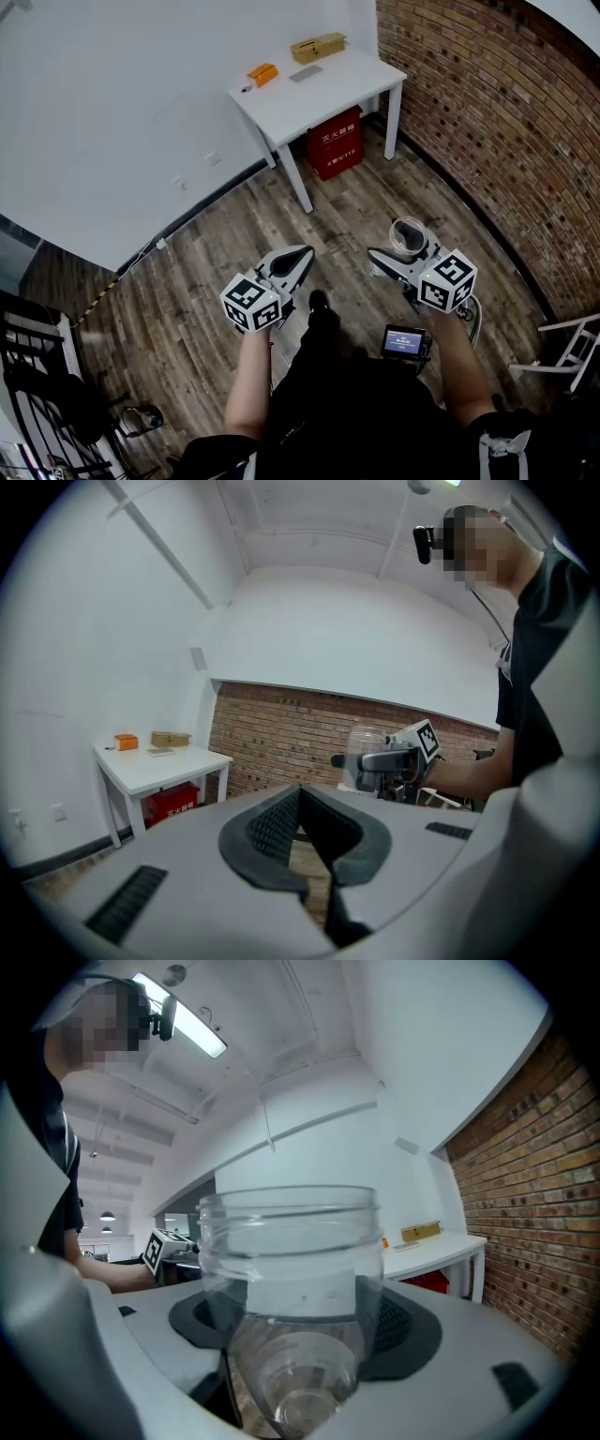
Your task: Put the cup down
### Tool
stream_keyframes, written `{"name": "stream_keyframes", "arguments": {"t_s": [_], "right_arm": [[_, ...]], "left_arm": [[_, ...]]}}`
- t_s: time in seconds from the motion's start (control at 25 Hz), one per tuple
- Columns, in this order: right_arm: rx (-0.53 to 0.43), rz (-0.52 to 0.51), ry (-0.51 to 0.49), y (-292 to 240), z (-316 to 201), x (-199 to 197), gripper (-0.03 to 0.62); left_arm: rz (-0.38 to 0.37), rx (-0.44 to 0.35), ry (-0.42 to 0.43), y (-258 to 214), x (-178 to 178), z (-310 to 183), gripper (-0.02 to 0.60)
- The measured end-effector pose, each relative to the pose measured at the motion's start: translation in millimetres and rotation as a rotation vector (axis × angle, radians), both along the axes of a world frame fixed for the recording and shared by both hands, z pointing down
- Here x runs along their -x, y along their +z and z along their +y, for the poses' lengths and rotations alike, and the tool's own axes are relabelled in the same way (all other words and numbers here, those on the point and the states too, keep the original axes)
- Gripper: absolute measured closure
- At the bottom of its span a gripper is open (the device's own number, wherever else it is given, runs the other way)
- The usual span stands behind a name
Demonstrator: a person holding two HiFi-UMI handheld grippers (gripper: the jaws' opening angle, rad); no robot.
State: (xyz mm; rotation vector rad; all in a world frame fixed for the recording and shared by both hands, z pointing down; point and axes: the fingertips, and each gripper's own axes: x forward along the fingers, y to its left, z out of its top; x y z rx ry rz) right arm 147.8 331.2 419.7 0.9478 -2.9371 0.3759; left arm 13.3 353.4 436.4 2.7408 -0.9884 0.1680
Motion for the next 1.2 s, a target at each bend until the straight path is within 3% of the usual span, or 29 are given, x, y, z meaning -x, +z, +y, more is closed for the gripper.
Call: {"name": "stream_keyframes", "arguments": {"t_s": [0.24,0.64,1.2], "right_arm": [[0.008,0.035,0.033,9,-42,7,0.227],[-0.009,0.07,0.096,-4,-166,48,0.227],[-0.01,0.102,0.139,-13,-281,108,0.227]], "left_arm": [[-0.005,-0.015,0.07,15,6,-45,0.574],[-0.035,-0.02,0.179,17,34,-168,0.574],[-0.003,-0.016,0.197,14,104,-288,0.574]]}}
